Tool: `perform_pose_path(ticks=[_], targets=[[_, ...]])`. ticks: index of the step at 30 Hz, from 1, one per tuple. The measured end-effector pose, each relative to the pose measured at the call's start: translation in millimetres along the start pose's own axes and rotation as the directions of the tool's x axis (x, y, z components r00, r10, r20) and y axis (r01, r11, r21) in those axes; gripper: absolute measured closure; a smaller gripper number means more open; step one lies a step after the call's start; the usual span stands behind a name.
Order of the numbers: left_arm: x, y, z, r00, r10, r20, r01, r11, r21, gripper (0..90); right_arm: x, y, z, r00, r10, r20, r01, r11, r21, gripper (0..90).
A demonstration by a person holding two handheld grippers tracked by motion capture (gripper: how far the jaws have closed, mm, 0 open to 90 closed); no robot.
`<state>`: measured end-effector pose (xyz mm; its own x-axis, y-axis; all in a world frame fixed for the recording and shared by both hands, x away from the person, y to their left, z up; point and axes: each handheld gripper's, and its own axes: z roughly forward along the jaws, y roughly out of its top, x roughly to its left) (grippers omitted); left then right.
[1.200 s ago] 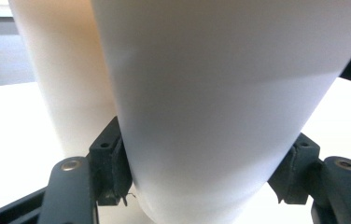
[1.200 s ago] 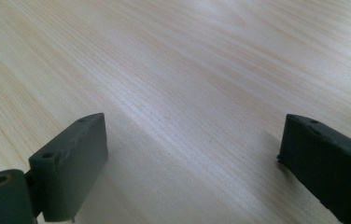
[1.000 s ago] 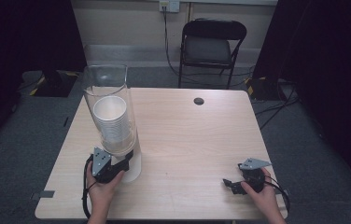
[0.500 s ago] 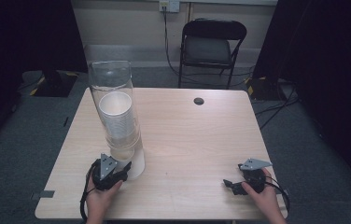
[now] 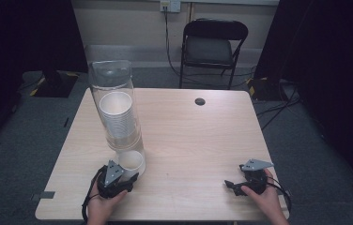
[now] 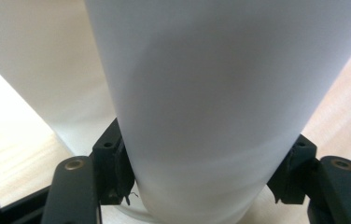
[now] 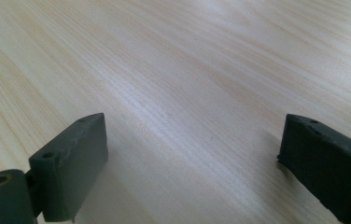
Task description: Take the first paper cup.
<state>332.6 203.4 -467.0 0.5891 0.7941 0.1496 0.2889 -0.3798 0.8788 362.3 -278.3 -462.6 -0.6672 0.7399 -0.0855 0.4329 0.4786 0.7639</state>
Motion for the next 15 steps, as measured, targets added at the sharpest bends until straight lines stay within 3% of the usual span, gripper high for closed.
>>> perform_pose_path(ticks=[4,7,8,11,13,15], targets=[[-7.8,2.1,-2.1,0.9997,0.006,0.022,-0.005,0.9998,-0.019,35.3,0.2,0.1,0.0,1.0,0.001,0.001,-0.001,1.0,0.0,7.3],[-14.1,7.0,-2.9,0.9987,0.037,0.036,-0.036,0.999,-0.028,34.8,1.4,0.7,-0.8,1.0,0.0,-0.001,0.0,1.0,-0.02,18.9],[-16.7,9.0,-3.0,0.9981,0.041,0.047,-0.039,0.9986,-0.034,34.7,2.4,2.1,-1.3,0.9999,-0.004,-0.012,0.004,1.0,-0.023,22.8],[-24.4,15.2,-1.4,0.9948,0.072,0.073,-0.069,0.9971,-0.033,34.2,9.0,10.7,-2.3,0.9989,0.01,-0.046,-0.012,0.999,-0.043,23.2],[-32.5,20.4,2.6,0.9916,0.093,0.09,-0.089,0.9951,-0.043,34.0,14.7,19.4,-4.3,0.9974,-0.005,-0.072,0.001,0.998,-0.061,25.9],[-38.9,25.5,6.5,0.9883,0.111,0.105,-0.106,0.993,-0.052,33.8,22.4,30.7,-5.9,0.9916,0.03,-0.126,-0.042,0.995,-0.087,26.3]])
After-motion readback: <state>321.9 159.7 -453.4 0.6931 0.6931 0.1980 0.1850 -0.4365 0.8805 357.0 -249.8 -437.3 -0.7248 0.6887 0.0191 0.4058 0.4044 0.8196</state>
